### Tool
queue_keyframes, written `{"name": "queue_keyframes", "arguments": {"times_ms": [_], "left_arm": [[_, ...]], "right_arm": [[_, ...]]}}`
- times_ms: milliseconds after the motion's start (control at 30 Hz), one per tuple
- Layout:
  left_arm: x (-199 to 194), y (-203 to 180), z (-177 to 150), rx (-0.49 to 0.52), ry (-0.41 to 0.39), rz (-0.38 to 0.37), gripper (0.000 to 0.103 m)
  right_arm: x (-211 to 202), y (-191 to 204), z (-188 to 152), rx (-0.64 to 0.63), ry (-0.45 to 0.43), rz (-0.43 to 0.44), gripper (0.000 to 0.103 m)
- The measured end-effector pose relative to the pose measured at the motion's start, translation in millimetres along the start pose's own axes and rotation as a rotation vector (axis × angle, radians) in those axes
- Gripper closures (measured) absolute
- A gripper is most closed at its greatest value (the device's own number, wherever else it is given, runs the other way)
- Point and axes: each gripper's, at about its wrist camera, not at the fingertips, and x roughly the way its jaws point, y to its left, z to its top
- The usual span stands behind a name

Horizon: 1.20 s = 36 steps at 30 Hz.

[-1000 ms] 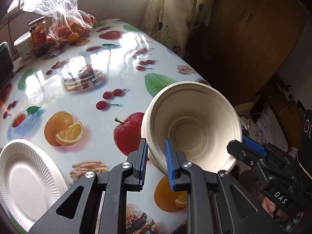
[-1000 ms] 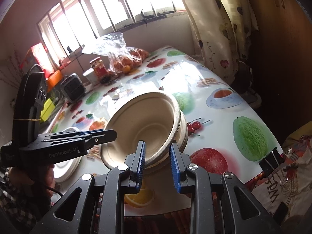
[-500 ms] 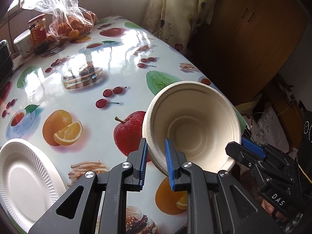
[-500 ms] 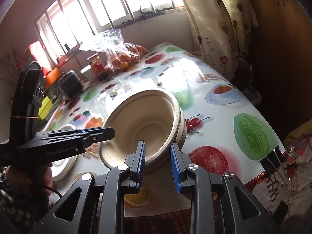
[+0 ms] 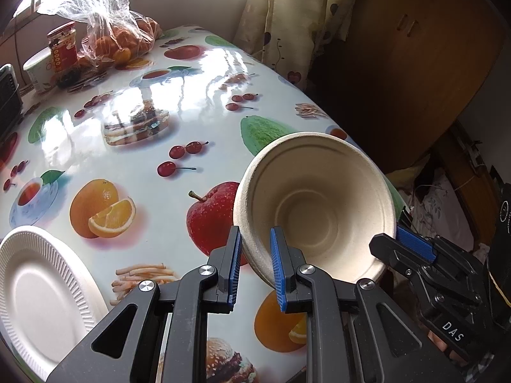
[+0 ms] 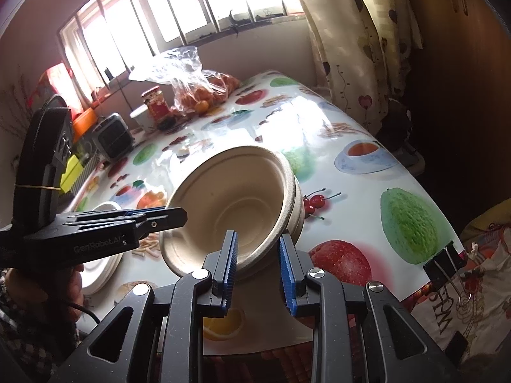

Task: Organize plates and bowls
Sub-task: 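Carry the held bowls with both grippers over the bowl stacks and lower them, then close both grippers on opposite rims of the nested beige bowl stack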

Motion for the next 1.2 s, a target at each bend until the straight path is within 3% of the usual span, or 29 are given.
{"name": "queue_keyframes", "arguments": {"times_ms": [733,1200], "left_arm": [[1.4,0.6,-1.0,-0.004,0.005,-0.001,0.084],[-1.9,-0.4,-2.5,0.008,-0.017,0.043,0.082]], "right_arm": [[3.6,4.1,-2.0,-0.021,0.015,-0.038,0.071],[7.0,3.6,-2.7,-0.023,0.022,-0.057,0.059]]}}
